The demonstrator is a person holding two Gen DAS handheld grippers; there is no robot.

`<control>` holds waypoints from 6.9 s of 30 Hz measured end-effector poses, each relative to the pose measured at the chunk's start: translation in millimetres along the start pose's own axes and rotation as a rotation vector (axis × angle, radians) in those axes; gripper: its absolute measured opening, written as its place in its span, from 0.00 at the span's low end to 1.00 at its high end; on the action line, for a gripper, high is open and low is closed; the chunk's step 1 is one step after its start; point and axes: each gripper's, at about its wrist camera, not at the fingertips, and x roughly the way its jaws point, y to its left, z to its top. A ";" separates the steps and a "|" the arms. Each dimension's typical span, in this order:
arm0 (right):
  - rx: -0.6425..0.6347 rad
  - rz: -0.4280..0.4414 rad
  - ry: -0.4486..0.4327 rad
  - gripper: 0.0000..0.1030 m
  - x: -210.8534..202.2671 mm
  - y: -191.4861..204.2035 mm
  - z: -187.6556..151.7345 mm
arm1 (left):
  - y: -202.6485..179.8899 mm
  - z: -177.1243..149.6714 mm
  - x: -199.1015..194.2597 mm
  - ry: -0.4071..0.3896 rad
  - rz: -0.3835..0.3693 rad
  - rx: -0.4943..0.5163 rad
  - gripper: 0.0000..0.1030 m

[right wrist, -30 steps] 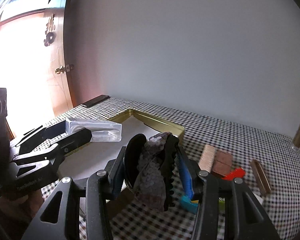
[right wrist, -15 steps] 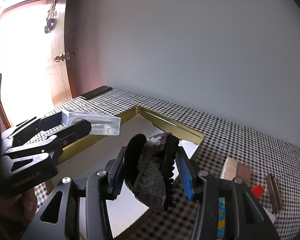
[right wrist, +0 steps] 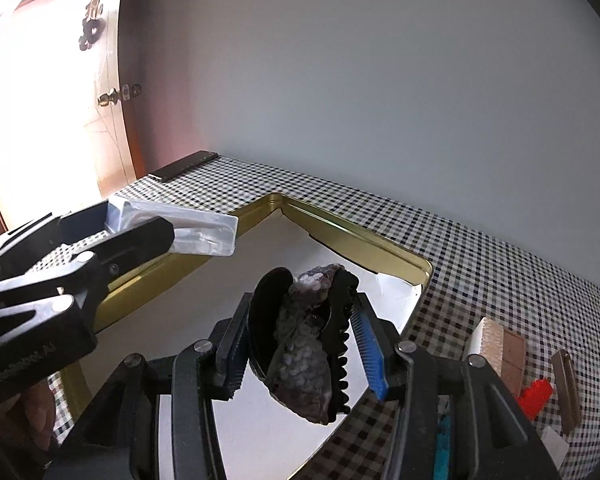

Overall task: Organize rigid objects
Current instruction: 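Open the left tool to drop the clear box while the right tool releases the foil object into the tin, then move the right tool to the purple square block and grasp it, then grasp the blue printed lego brick with the left tool while the right tool holds the purple block, then lift the blue brick with the left tool while the right tool carries the purple block toward the tin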

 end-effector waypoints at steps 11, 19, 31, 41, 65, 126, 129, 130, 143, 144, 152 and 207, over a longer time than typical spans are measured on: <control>0.033 -0.020 -0.050 0.69 -4.8 -10.7 -1.3 | 4.7 -2.1 -0.5 -0.005 0.078 -0.014 0.73; 0.027 -0.011 -0.087 0.72 -46.4 -10.7 -6.9 | 31.0 -21.5 -48.6 -0.116 0.122 -0.152 0.97; 0.075 -0.083 -0.110 0.77 -130.0 -57.7 -73.2 | 0.4 -40.9 -75.5 -0.148 0.037 -0.150 0.99; 0.229 -0.191 -0.055 0.79 -160.3 -125.6 -135.5 | -76.2 -49.0 -69.7 -0.101 -0.090 -0.026 0.99; 0.150 -0.111 0.176 0.59 -123.2 -109.7 -167.1 | -138.4 -67.4 -56.7 0.009 -0.174 0.078 0.99; 0.339 -0.317 -0.142 0.54 -119.3 -154.2 -115.9 | -195.7 -60.2 42.6 0.341 -0.286 0.113 0.40; 0.336 -0.325 -0.161 0.54 -122.9 -153.4 -116.5 | -194.4 -59.5 38.0 0.321 -0.290 0.114 0.40; 0.335 -0.328 -0.165 0.54 -123.5 -153.3 -116.1 | -193.6 -58.9 36.2 0.310 -0.293 0.112 0.40; 0.314 -0.344 -0.235 0.54 -136.5 -148.3 -117.5 | -187.0 -52.2 12.4 0.147 -0.272 0.088 0.40; 0.313 -0.346 -0.243 0.54 -137.8 -147.2 -117.9 | -186.8 -51.9 10.0 0.131 -0.268 0.088 0.40; 0.291 -0.376 -0.305 0.54 -148.0 -139.8 -120.2 | -185.0 -51.5 -12.1 0.008 -0.230 0.115 0.40; 0.201 -0.322 -0.361 0.54 -142.8 -80.8 -104.7 | -132.9 -55.5 -51.0 -0.147 -0.148 0.052 0.40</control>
